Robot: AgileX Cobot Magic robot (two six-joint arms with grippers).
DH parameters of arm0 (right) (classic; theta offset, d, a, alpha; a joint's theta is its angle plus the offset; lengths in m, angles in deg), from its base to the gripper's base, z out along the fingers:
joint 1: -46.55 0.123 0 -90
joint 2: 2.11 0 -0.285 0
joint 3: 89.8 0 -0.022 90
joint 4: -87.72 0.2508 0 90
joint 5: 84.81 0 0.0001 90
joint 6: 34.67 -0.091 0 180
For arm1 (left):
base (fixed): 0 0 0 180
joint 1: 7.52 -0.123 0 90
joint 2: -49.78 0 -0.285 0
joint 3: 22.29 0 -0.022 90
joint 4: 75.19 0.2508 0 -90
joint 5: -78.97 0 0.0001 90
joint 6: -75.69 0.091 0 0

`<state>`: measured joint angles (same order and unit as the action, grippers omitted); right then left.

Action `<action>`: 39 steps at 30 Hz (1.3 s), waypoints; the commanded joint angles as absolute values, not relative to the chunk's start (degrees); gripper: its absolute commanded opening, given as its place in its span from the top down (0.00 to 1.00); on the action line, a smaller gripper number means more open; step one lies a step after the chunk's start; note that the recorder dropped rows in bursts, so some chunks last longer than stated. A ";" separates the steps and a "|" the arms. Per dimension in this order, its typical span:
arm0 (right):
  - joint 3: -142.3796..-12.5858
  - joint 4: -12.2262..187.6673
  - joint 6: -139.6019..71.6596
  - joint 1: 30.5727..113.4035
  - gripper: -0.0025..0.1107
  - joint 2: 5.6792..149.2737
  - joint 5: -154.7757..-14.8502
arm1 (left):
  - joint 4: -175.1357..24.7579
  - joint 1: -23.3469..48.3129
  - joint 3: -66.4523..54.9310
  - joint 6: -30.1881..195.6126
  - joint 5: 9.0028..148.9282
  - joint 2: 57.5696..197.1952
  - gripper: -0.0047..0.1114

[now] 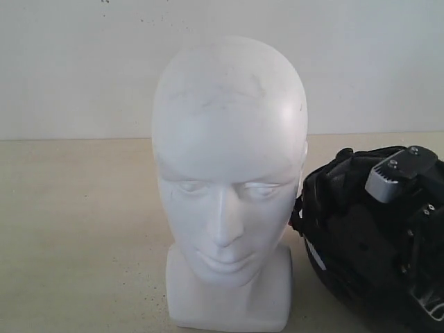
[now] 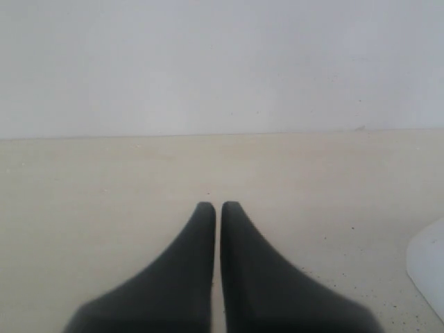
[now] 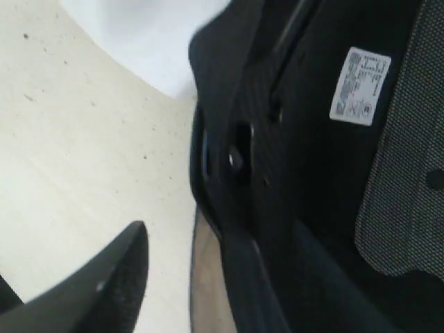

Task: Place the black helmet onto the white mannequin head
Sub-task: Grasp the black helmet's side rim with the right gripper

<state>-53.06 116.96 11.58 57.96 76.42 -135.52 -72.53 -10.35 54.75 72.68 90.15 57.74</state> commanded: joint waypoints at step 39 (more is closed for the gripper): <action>-45.71 102.72 12.40 59.77 0.94 86.93 -120.94 | -72.80 -10.34 54.93 72.77 89.38 57.57 0.92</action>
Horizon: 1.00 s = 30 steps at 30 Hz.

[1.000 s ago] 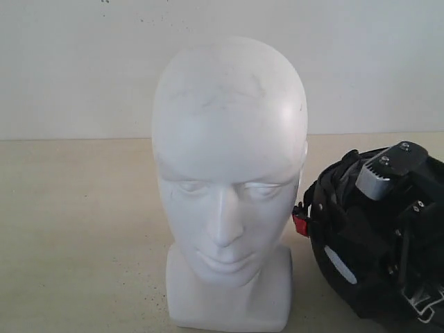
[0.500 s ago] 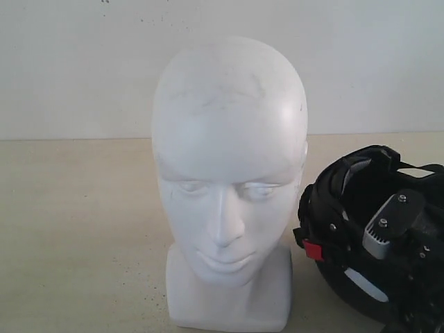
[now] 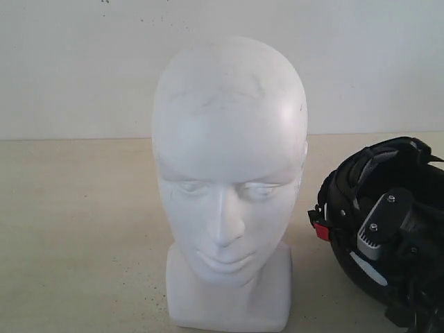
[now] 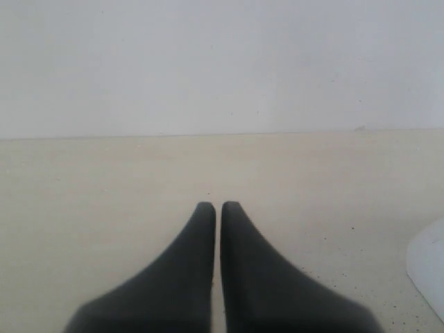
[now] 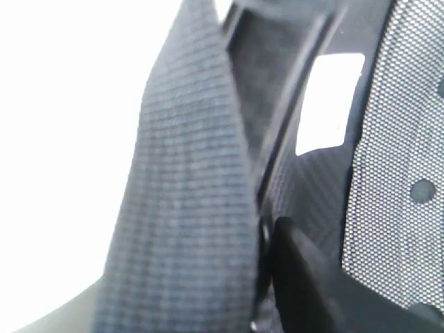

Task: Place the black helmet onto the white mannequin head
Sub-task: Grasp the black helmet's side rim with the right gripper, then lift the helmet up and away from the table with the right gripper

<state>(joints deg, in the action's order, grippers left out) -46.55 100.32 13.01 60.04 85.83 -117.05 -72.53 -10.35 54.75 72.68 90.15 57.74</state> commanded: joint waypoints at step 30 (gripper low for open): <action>-52.27 115.22 0.64 59.77 0.98 76.77 -129.02 | -72.80 -10.34 54.93 72.77 89.38 57.57 0.92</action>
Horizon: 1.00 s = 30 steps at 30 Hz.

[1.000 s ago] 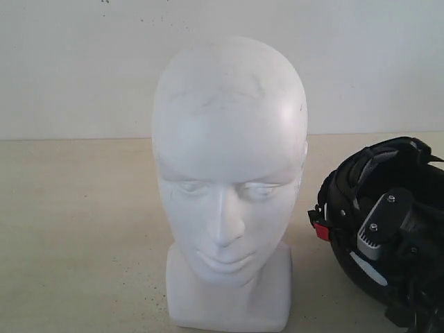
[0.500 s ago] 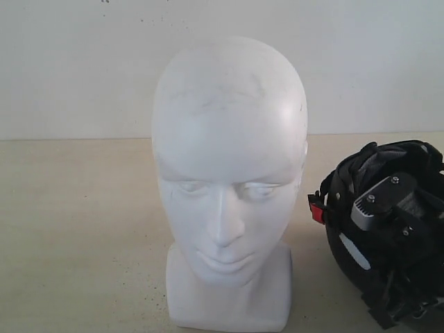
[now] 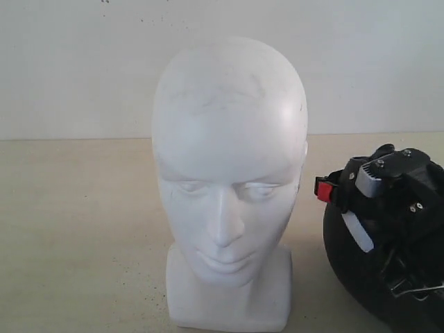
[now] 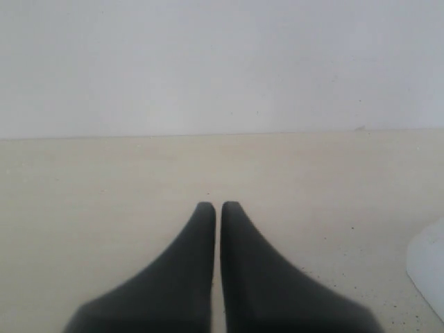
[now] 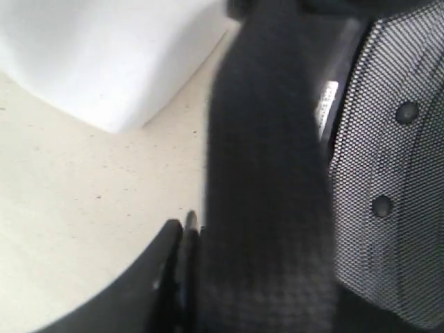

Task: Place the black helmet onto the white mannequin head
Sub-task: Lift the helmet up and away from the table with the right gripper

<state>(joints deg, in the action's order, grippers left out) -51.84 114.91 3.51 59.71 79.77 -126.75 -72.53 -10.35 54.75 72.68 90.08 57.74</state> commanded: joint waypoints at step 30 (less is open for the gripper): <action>-59.17 103.08 -42.40 59.77 0.98 60.67 -122.11 | -72.80 -10.34 54.93 72.77 89.38 57.57 0.92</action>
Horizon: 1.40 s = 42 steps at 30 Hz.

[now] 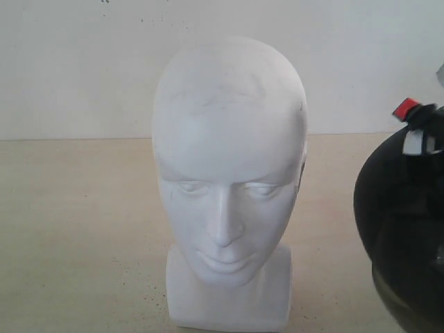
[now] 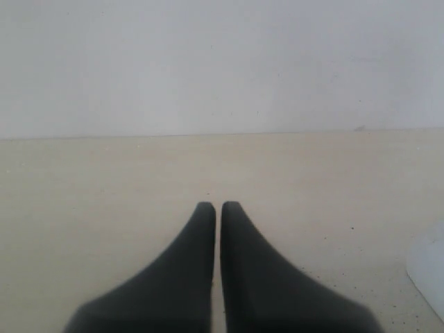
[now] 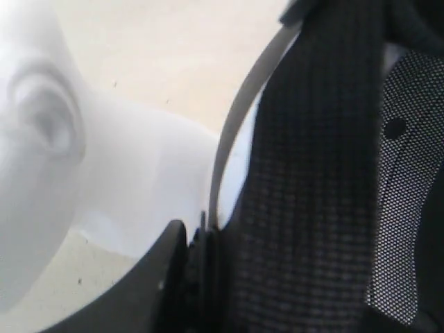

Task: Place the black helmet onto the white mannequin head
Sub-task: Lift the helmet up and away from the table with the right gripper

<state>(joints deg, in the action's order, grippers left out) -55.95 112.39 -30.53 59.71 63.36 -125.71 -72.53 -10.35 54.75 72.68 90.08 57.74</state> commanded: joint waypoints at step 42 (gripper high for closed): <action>-59.68 24.99 -144.19 71.12 0.98 44.99 -93.99 | -72.80 -10.34 54.93 72.77 89.38 57.57 0.92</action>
<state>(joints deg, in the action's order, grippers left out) -58.32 34.77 -138.42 71.14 45.48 -98.45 -72.53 -10.35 54.75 72.68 90.08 57.74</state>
